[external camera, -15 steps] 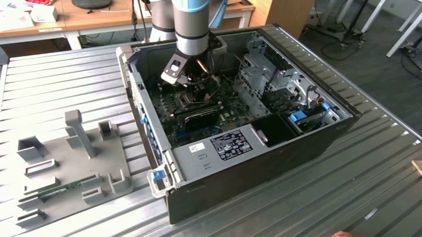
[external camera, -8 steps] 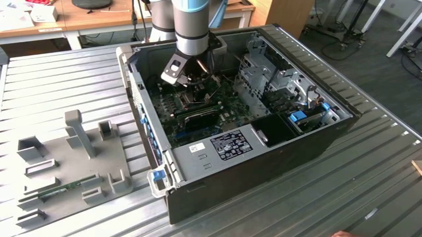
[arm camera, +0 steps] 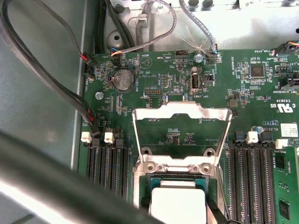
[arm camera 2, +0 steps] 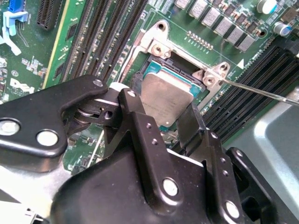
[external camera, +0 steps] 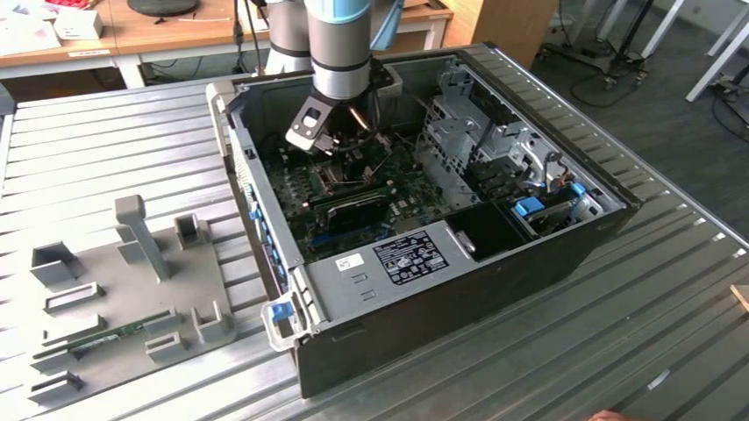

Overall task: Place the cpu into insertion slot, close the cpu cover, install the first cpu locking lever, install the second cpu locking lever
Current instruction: 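Place the cpu into insertion slot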

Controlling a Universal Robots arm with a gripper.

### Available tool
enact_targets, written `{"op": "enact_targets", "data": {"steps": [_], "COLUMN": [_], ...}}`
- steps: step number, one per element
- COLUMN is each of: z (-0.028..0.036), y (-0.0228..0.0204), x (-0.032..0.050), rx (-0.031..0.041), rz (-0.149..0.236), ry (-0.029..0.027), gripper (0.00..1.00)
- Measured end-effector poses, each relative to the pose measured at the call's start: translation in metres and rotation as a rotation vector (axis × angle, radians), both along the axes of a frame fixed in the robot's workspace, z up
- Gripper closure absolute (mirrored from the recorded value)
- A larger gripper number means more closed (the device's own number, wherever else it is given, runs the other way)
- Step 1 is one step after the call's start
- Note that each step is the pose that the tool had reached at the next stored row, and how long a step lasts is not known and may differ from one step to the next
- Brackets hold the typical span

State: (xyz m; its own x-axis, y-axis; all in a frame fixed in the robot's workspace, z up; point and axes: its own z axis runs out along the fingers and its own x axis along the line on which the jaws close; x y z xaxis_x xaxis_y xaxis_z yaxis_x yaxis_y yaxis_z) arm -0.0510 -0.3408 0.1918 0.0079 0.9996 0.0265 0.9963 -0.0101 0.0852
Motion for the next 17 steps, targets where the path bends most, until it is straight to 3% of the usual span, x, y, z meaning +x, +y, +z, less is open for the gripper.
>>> {"op": "enact_targets", "data": {"steps": [17], "z": [-0.0002], "y": [0.0009], "x": [0.0], "rx": [0.0003], "rz": [0.0], "ry": [-0.0003], "gripper": [0.46]}}
